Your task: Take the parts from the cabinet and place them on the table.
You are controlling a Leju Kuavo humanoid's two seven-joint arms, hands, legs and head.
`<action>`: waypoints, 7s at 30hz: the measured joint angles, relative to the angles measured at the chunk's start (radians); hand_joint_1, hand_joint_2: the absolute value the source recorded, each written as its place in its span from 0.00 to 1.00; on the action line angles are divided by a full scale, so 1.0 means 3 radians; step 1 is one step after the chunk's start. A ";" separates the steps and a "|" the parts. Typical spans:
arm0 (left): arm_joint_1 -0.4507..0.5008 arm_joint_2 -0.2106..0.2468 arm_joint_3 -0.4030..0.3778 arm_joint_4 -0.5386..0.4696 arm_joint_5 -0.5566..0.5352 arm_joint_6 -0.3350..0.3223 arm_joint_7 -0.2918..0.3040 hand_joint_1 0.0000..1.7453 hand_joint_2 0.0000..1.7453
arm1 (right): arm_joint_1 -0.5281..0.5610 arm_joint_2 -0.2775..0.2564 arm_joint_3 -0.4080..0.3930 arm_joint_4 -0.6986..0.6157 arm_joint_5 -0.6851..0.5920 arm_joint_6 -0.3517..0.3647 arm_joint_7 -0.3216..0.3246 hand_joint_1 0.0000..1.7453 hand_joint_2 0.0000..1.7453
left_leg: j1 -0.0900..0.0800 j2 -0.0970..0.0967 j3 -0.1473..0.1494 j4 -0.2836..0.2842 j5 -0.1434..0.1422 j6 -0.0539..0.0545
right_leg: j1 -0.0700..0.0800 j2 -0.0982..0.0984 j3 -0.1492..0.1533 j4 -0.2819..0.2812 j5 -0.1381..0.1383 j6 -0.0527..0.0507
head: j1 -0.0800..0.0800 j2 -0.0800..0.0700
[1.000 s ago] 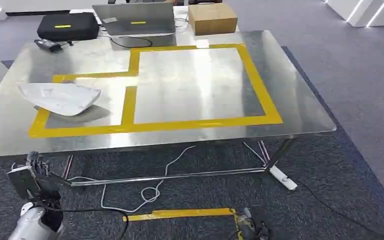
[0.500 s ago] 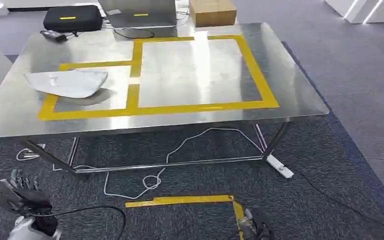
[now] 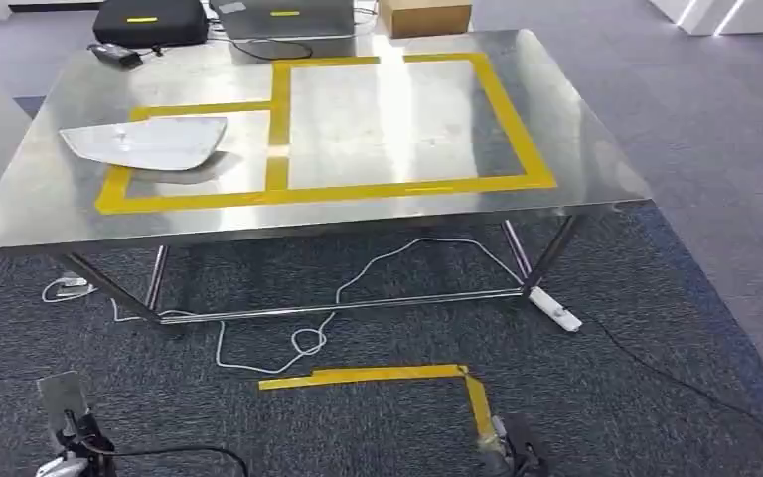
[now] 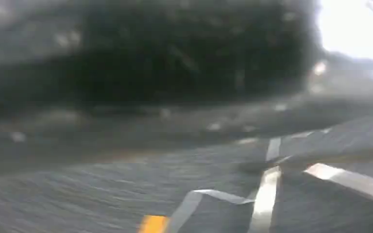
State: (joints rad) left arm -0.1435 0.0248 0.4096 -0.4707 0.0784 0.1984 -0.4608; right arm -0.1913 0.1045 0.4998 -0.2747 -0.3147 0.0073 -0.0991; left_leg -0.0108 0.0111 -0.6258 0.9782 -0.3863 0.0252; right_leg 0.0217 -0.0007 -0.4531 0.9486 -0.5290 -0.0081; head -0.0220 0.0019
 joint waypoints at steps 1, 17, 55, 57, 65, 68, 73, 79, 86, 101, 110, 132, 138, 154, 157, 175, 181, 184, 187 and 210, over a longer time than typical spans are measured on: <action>0.0004 0.0000 -0.0063 0.0042 -0.0113 0.0010 0.0056 0.00 0.00 | 0.0009 0.0000 -0.0005 0.0000 -0.0006 -0.0005 -0.0010 0.00 0.00 | 0.0003 0.0000 -0.0007 -0.0013 0.0025 -0.0013 | 0.0006 0.0000 -0.0011 -0.0001 0.0019 0.0000 | 0.0002 -0.0001; 0.0101 0.0018 -0.0793 0.0427 -0.0785 -0.0028 0.0395 0.00 0.00 | 0.0027 0.0000 -0.0137 -0.0013 -0.0072 -0.0065 -0.0084 0.00 0.00 | 0.0095 -0.0045 0.0320 0.0115 -0.0396 -0.0108 | -0.0110 -0.0009 -0.0535 0.0204 0.0329 0.0158 | -0.0027 -0.0001; 0.0100 -0.0133 -0.1190 0.0459 -0.1454 -0.0181 0.0363 0.00 0.00 | 0.0121 -0.0050 -0.0287 -0.0060 -0.0181 -0.0092 -0.0244 0.00 0.00 | 0.0047 -0.0137 0.0074 -0.0019 -0.0088 0.0020 | -0.0085 -0.0007 -0.0736 0.1247 -0.0119 0.0185 | -0.0022 -0.0001; 0.0099 -0.0170 -0.1214 0.0459 -0.1476 -0.0162 0.0369 0.00 0.00 | 0.0165 -0.0067 -0.0314 -0.0058 -0.0188 -0.0081 -0.0274 0.00 0.00 | 0.0060 -0.0203 -0.0026 -0.0008 -0.0001 -0.0016 | -0.0099 0.0042 -0.0499 0.0995 0.0167 0.0185 | -0.0022 -0.0001; 0.0085 -0.0205 -0.1266 0.0460 -0.1483 -0.0148 0.0372 0.00 0.00 | 0.0217 -0.0092 -0.0364 -0.0058 -0.0201 -0.0081 -0.0282 0.00 0.00 | 0.0051 -0.0174 -0.0220 0.0188 -0.0038 -0.0144 | -0.0114 0.0081 0.0080 0.0037 -0.0133 0.0008 | -0.0053 -0.0001; 0.0071 -0.0216 -0.1278 0.0460 -0.1485 -0.0148 0.0372 0.00 0.00 | 0.0246 -0.0097 -0.0369 -0.0057 -0.0204 -0.0083 -0.0282 0.00 0.00 | 0.0067 -0.0063 -0.0439 0.0960 -0.0495 -0.0179 | -0.0091 -0.0087 0.0007 0.0041 -0.0080 -0.0005 | -0.0059 -0.0001; 0.0093 -0.0217 -0.1278 0.0460 -0.1467 -0.0141 0.0348 0.00 0.00 | 0.0237 -0.0098 -0.0387 -0.0055 -0.0186 -0.0070 -0.0274 0.00 0.00 | 0.0054 0.0051 0.0134 0.0346 -0.0182 -0.0117 | -0.0064 -0.0314 -0.0007 0.0051 -0.0042 0.0009 | -0.0061 -0.0001; 0.0130 -0.0112 -0.1108 0.0460 -0.1089 -0.0150 0.0062 0.00 0.00 | 0.0073 -0.0025 -0.0319 -0.0072 0.0071 -0.0015 -0.0033 0.00 0.00 | 0.0036 0.0111 0.0249 0.0002 -0.0228 0.0017 | -0.0028 -0.0445 -0.0063 0.0070 -0.0065 0.0094 | -0.0064 -0.0001; 0.0093 -0.0108 -0.0966 0.0449 -0.1163 -0.0219 0.0013 0.00 0.00 | -0.0019 0.0004 -0.0252 -0.0076 0.0076 -0.0071 0.0027 0.00 0.00 | 0.0027 -0.0204 0.0173 0.0003 -0.0150 0.0049 | -0.0078 -0.0002 -0.0570 0.1042 -0.0342 0.0140 | -0.0031 -0.0001; 0.0033 -0.0508 -0.1168 0.0395 -0.1289 0.0011 0.0002 0.00 0.00 | 0.0371 -0.0197 -0.0436 0.0018 -0.0063 0.0102 -0.0422 0.00 0.00 | 0.0077 -0.0051 -0.0329 0.1041 -0.0551 -0.0173 | -0.0124 -0.0166 -0.0193 0.0106 0.0059 0.0027 | -0.0091 -0.0001; 0.0062 -0.0357 -0.1167 0.0375 -0.1185 -0.0153 -0.0042 0.00 0.00 | 0.0173 -0.0158 -0.0368 -0.0001 0.0114 0.0034 -0.0260 0.00 0.00 | 0.0023 0.0090 0.0168 0.0036 -0.0196 0.0007 | -0.0111 -0.0372 -0.0163 0.0112 -0.0024 0.0169 | -0.0096 -0.0001; 0.0123 -0.0329 -0.1220 0.0342 -0.1285 -0.0097 0.0063 0.00 0.00 | 0.0179 -0.0148 -0.0326 -0.0014 0.0160 -0.0001 -0.0253 0.00 0.00 | 0.0054 -0.0056 -0.0322 0.0990 -0.0518 -0.0152 | -0.0118 -0.0183 -0.0237 0.0140 0.0061 0.0019 | -0.0126 -0.0001; 0.0133 -0.0328 -0.1222 0.0338 -0.1265 0.0006 0.0174 0.00 0.00 | 0.0173 -0.0146 -0.0317 -0.0020 0.0244 -0.0060 -0.0275 0.00 0.00 | -0.0022 0.0198 0.0134 0.0091 -0.0232 -0.0053 | -0.0079 -0.0418 -0.0191 0.0141 0.0008 0.0091 | -0.0123 -0.0001; 0.0230 -0.0317 -0.1218 0.0338 -0.1202 -0.0033 0.0156 0.00 0.00 | 0.0212 -0.0150 -0.0299 -0.0049 0.0392 -0.0136 -0.0383 0.00 0.00 | 0.0030 -0.0499 0.0117 0.0063 -0.0167 -0.0060 | -0.0108 0.0198 -0.0287 0.0178 0.0081 0.0093 | -0.0102 0.0000; 0.0246 -0.0304 -0.1218 0.0338 -0.1201 -0.0034 0.0132 0.00 0.00 | 0.0204 -0.0153 -0.0300 -0.0053 0.0406 -0.0137 -0.0392 0.00 0.00 | 0.0017 -0.0228 0.0046 0.0221 -0.0292 -0.0098 | -0.0128 0.0079 -0.0258 0.0121 0.0113 0.0026 | -0.0125 -0.0001; 0.0196 -0.0352 -0.1158 0.0338 -0.1071 -0.0045 0.0080 0.00 0.00 | 0.0210 -0.0159 -0.0299 -0.0053 0.0460 -0.0107 -0.0401 0.00 0.00 | 0.0038 -0.0093 0.0162 0.0070 -0.0234 0.0020 | -0.0096 -0.0068 -0.0603 0.0941 -0.0393 0.0158 | -0.0097 -0.0001; 0.0200 -0.0374 -0.1155 0.0338 -0.1063 -0.0078 0.0080 0.00 0.00 | 0.0222 -0.0161 -0.0299 -0.0053 0.0469 -0.0107 -0.0399 0.00 0.00 | 0.0007 -0.0393 0.0189 0.0073 -0.0240 0.0028 | -0.0053 0.0258 -0.0432 0.0255 0.0166 0.0025 | -0.0098 -0.0001; 0.0193 -0.0387 -0.1152 0.0338 -0.1041 -0.0106 0.0068 0.00 0.00 | 0.0229 -0.0174 -0.0298 -0.0053 0.0479 -0.0106 -0.0406 0.00 0.00 | 0.0034 -0.0506 0.0138 0.0087 -0.0234 -0.0020 | -0.0057 0.0326 -0.0360 0.0175 0.0131 0.0030 | -0.0102 -0.0001; 0.0220 -0.0379 -0.1153 0.0338 -0.1043 -0.0141 0.0046 0.00 0.00 | 0.0244 -0.0187 -0.0299 -0.0053 0.0481 -0.0101 -0.0436 0.00 0.00 | 0.0017 -0.0430 0.0118 0.0132 -0.0280 -0.0070 | -0.0078 0.0176 -0.0304 0.0098 0.0158 -0.0001 | -0.0106 -0.0001; 0.0178 -0.0376 -0.1173 0.0339 -0.1003 -0.0202 -0.0054 0.00 0.00 | 0.0317 -0.0259 -0.0298 -0.0065 0.0509 -0.0029 -0.0403 0.00 0.00 | 0.0028 -0.0274 0.0153 0.0040 -0.0179 0.0024 | -0.0087 0.0021 -0.0517 0.0694 -0.0096 0.0133 | -0.0097 -0.0001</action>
State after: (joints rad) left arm -0.0900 -0.0881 0.0576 -0.3689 -0.2224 0.1377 -0.4768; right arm -0.0960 0.0267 0.4105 -0.2941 -0.1621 -0.0015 -0.2201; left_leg -0.0023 -0.0711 -0.5799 0.9902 -0.4399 0.0323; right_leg -0.0045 0.0056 -0.6083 1.1567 -0.5580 0.0319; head -0.0511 0.0015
